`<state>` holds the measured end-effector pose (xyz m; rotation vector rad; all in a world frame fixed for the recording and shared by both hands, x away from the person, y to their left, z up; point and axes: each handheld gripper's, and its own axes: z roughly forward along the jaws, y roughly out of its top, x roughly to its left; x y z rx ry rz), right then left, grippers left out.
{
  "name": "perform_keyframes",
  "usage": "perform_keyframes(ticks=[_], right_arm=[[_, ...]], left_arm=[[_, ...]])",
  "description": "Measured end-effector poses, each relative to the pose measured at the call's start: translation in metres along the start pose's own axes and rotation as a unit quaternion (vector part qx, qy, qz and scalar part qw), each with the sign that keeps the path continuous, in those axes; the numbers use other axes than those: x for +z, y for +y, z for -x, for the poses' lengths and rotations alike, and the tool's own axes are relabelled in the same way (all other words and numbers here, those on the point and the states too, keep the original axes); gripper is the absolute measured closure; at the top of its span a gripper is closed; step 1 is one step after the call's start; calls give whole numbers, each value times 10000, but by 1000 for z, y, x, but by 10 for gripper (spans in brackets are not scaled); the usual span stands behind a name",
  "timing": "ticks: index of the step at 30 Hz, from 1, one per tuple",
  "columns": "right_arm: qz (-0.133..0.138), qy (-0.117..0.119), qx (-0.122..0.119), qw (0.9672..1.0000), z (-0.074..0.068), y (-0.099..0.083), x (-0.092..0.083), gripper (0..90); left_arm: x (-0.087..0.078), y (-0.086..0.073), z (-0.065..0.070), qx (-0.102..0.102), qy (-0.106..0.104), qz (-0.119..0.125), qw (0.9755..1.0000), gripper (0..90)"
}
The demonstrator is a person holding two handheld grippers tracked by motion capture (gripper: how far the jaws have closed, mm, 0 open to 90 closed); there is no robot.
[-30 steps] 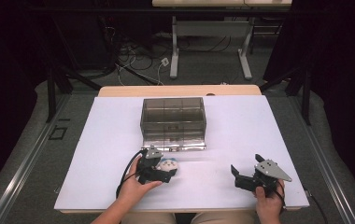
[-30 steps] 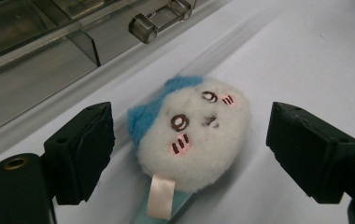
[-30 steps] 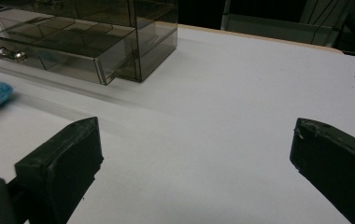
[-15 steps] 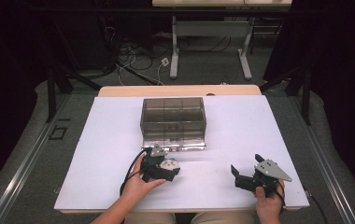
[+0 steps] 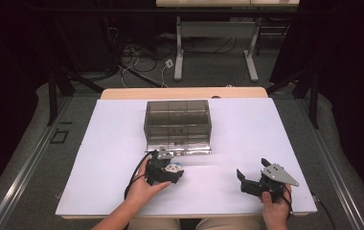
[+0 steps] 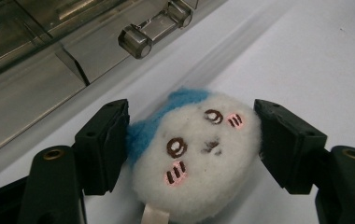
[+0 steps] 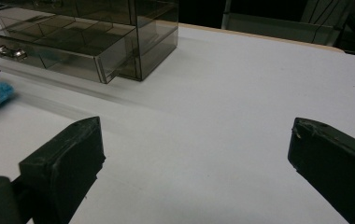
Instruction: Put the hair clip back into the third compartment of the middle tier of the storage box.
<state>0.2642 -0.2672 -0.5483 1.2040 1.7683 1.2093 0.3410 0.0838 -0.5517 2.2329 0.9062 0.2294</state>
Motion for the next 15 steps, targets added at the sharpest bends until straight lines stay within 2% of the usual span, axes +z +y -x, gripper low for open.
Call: perform_keyframes(ticks=[8, 15], right_arm=[[0, 1, 1, 10000, 0, 0, 0, 35], [3, -4, -18, 10000, 0, 0, 0, 38]], left_arm=[[-4, 3, 2, 60, 5, -5, 10000, 329], [-10, 6, 4, -10, -68, 35, 10000, 333]])
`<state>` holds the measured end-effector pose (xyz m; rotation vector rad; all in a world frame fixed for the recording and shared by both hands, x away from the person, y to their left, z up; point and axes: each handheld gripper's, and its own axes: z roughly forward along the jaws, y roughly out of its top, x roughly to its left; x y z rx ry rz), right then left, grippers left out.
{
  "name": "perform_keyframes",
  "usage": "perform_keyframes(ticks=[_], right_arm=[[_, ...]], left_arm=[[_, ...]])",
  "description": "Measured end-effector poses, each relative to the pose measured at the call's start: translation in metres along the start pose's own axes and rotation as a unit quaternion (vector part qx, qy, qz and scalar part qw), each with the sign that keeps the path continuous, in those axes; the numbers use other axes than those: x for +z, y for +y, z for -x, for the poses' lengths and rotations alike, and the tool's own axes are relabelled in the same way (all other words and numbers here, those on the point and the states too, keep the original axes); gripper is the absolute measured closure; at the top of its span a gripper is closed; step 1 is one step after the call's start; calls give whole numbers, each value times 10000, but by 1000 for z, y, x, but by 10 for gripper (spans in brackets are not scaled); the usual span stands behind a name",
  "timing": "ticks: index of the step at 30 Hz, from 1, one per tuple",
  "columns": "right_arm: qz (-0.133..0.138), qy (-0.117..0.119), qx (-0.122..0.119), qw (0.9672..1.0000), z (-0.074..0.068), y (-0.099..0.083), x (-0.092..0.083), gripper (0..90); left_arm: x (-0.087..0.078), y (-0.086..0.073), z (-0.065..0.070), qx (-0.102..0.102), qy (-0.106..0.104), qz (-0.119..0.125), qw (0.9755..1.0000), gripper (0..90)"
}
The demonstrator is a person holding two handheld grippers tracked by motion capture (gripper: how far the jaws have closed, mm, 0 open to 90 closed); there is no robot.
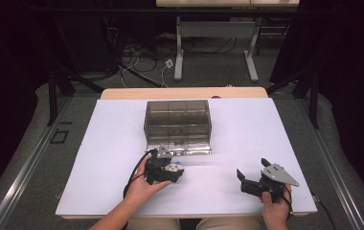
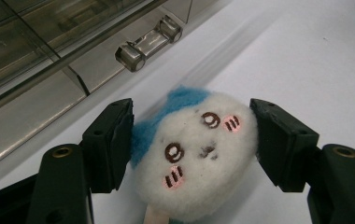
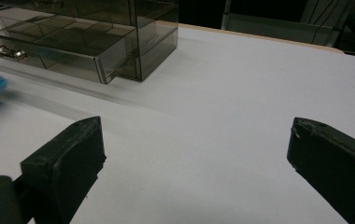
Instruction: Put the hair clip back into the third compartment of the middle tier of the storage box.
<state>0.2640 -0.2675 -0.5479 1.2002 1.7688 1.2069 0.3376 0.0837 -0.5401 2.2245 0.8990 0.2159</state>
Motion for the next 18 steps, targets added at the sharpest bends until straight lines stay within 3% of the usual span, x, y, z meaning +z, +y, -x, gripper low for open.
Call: perform_keyframes(ticks=[18], right_arm=[[52, 13, -15, 10000, 0, 0, 0, 39]], left_arm=[[-17, 11, 4, -178, -5, 115, 9998, 356]])
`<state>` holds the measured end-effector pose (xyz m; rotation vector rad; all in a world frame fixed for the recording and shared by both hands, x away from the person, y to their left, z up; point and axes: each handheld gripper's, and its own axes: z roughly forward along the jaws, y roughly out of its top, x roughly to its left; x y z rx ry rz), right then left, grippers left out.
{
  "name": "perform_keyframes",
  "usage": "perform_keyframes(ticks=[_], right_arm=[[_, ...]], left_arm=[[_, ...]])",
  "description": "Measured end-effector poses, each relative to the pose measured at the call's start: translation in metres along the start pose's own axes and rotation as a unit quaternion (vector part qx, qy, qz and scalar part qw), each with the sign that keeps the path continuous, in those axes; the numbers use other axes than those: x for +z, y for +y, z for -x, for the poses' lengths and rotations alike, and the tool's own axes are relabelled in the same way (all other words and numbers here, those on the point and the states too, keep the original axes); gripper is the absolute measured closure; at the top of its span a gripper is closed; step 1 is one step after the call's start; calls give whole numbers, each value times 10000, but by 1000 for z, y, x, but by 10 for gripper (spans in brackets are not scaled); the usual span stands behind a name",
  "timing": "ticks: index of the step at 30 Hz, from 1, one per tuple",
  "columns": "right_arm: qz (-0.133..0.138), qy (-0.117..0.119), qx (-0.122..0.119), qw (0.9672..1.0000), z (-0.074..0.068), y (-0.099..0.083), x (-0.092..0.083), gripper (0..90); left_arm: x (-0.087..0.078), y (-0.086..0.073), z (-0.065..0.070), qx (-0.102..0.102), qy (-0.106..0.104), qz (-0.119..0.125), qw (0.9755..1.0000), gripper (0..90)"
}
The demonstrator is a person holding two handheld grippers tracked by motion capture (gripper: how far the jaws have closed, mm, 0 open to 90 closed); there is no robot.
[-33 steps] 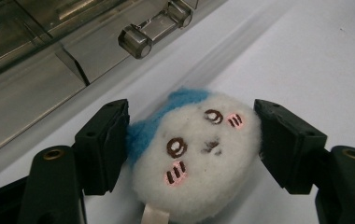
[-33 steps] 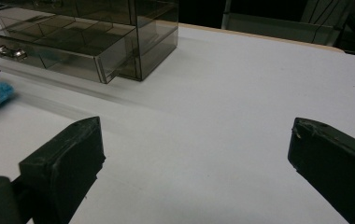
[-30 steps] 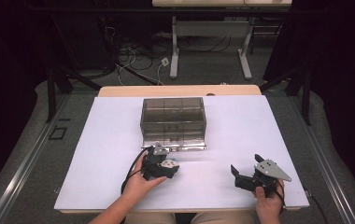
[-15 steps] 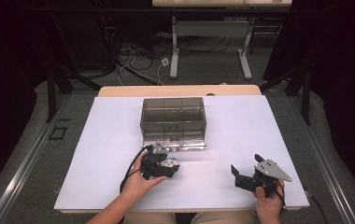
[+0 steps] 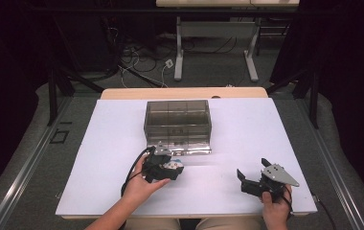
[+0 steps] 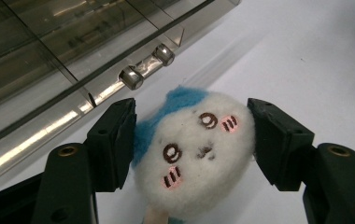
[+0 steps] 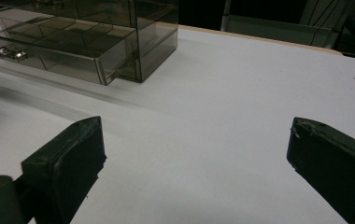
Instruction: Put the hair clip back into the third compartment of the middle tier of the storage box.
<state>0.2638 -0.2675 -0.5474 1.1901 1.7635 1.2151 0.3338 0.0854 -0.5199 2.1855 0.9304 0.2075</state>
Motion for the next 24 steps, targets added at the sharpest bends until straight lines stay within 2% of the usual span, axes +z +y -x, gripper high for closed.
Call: perform_keyframes(ticks=[4, 5, 10, 16, 24], right_arm=[[-16, -25, -16, 10000, 0, 1, 0, 39], [-5, -12, -8, 10000, -1, 0, 0, 39], [10, -17, -4, 10000, -1, 1, 0, 39], [5, -14, -9, 10000, -1, 1, 0, 39], [-11, -28, -22, 10000, 0, 1, -2, 39]], left_arm=[[-5, 7, 0, 29, 53, 17, 10000, 357], [-6, 9, 0, -17, 53, 51, 10000, 357], [-12, 22, -3, 120, 152, 124, 9997, 363], [-16, 34, -4, 187, 195, 221, 9994, 367], [-20, 50, -8, 149, 201, 335, 9991, 368]])
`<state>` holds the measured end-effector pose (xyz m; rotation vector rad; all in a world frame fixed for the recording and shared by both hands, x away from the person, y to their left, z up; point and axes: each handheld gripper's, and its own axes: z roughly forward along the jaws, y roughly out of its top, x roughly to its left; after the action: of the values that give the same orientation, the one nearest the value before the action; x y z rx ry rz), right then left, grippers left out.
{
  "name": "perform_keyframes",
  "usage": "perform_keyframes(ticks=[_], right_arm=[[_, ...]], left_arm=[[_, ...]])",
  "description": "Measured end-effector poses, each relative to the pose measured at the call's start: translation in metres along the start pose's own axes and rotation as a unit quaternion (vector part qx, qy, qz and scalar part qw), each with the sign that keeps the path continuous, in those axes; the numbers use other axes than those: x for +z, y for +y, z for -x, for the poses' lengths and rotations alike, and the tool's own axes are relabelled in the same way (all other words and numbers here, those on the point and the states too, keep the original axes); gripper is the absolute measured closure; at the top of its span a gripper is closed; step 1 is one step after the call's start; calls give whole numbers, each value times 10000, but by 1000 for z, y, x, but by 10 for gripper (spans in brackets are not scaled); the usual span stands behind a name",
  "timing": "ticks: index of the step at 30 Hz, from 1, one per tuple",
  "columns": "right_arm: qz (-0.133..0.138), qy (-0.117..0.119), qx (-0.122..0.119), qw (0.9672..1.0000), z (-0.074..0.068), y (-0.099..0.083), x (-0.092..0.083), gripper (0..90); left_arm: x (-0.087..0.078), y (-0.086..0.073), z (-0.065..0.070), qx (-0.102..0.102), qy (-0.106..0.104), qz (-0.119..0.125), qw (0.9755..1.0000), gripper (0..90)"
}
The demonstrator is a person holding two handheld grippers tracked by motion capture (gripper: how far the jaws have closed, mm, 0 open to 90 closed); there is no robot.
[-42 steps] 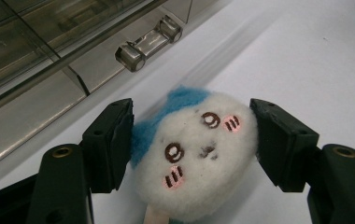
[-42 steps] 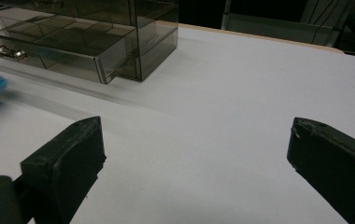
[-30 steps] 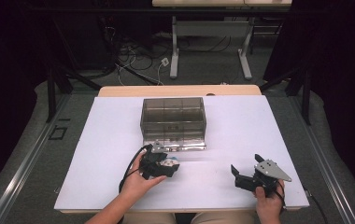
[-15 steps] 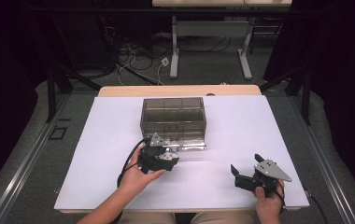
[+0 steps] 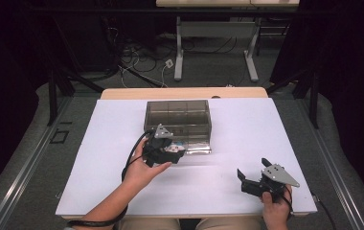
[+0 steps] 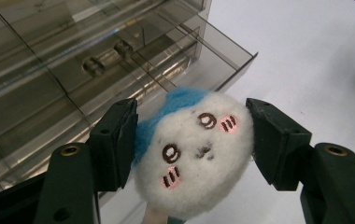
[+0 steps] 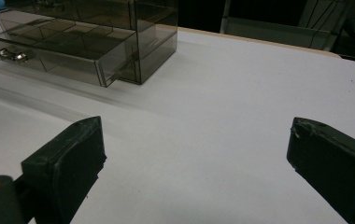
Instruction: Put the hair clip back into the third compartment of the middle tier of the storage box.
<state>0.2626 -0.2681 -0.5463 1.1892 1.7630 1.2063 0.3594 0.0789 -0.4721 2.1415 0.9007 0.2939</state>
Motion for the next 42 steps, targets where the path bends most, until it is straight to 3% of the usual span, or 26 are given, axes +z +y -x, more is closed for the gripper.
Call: perform_keyframes(ticks=[7, 8, 24, 42], right_arm=[[31, 12, -15, 10000, 0, 0, 0, 39], [-92, 24, -17, 10000, 1, 0, -1, 39], [28, 14, 34, 10000, 1, -1, 1, 39], [-5, 26, 41, 10000, 3, -1, 1, 40]], left_arm=[[4, 9, 0, 32, 59, 9, 10000, 369], [4, 10, -1, 53, 71, -17, 10000, 369], [20, 25, 0, 1, 22, -54, 10000, 369], [41, 42, 9, 255, -1, -80, 9996, 369]])
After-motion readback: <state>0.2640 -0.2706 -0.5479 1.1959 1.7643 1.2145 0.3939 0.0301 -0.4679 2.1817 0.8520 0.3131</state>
